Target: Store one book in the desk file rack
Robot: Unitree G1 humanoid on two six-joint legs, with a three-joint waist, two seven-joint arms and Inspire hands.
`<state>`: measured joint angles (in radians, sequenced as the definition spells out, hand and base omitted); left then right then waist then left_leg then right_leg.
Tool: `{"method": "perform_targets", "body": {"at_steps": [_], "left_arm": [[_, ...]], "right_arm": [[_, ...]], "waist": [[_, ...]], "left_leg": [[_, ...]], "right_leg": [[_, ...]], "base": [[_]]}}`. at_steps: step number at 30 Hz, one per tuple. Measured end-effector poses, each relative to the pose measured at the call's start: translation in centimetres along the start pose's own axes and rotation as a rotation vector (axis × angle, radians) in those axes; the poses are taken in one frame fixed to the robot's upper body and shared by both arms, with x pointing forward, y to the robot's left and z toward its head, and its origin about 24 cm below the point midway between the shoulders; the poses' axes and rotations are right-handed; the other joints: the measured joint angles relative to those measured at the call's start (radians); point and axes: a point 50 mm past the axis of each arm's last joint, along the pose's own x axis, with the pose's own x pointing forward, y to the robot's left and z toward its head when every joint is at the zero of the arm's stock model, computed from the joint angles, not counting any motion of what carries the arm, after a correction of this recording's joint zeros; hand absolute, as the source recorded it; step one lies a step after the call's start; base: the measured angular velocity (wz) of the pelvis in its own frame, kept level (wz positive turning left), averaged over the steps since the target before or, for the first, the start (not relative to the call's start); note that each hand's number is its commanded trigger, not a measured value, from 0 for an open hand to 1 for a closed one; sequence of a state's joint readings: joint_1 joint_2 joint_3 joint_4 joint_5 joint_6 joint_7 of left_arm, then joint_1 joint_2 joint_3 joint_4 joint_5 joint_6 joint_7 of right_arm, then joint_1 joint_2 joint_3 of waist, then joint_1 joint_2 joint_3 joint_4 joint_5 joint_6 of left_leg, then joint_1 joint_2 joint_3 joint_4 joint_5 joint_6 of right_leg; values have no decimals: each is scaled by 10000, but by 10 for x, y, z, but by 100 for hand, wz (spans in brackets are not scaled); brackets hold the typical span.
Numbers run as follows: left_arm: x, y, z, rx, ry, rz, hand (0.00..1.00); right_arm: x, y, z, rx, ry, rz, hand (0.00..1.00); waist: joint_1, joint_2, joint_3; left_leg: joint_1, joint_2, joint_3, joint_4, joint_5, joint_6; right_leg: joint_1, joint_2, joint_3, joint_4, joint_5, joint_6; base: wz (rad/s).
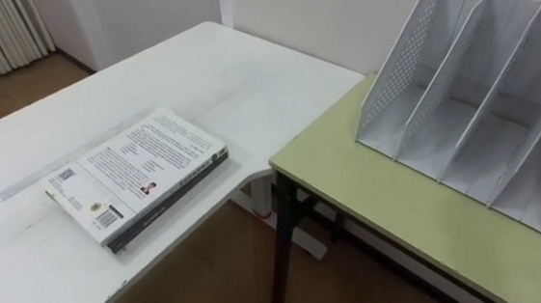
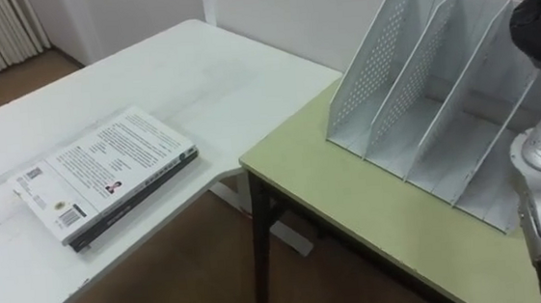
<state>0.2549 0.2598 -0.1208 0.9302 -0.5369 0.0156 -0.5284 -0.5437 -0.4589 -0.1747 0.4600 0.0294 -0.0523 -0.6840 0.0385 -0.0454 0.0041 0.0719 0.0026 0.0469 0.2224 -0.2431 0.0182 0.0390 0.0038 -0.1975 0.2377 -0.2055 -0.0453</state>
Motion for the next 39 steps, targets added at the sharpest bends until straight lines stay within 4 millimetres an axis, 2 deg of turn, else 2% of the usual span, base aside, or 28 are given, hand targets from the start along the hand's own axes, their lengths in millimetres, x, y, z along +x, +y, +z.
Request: {"method": "perform_targets", "body": {"at_steps": [7, 16, 22, 27, 39], "left_arm": [[0, 0, -1, -3, 13, 11, 0], [-1, 1, -1, 1, 22, 36, 0], [-1, 2, 0, -77, 34, 69, 0], [-1, 1, 1, -48, 18, 41, 0], [0, 1, 3, -105, 117, 19, 0]], "right_arm": [[3, 2, 3, 1, -59, -41, 100], [1, 8, -16, -849, 529, 562, 100], [2, 8, -20, -999, 735, 838, 100], [1, 9, -31, -939, 1397, 1157, 100], [0, 12, -35, 197, 2300, 1734, 100]], "waist": [[0, -13, 2], [51, -52, 24], [120, -74, 6], [217, -87, 5], [191, -50, 20]], "left_leg": [[-52, -1, -82, 6, 11, -11], [64, -10, -167, -1, 16, -18], [77, -10, -175, -8, 18, -20], [100, -8, -264, -20, 18, -20], [180, -3, -226, -14, 21, -25]], "right_leg": [[-24, -1, -63, 0, 0, 0], [120, -21, -148, -46, 0, 0], [144, 0, -157, -160, 1, -1], [266, -26, -262, -161, 1, -1], [308, -33, -239, -171, 12, -19]], "base": [[1], [2], [1], [4], [0]]}}
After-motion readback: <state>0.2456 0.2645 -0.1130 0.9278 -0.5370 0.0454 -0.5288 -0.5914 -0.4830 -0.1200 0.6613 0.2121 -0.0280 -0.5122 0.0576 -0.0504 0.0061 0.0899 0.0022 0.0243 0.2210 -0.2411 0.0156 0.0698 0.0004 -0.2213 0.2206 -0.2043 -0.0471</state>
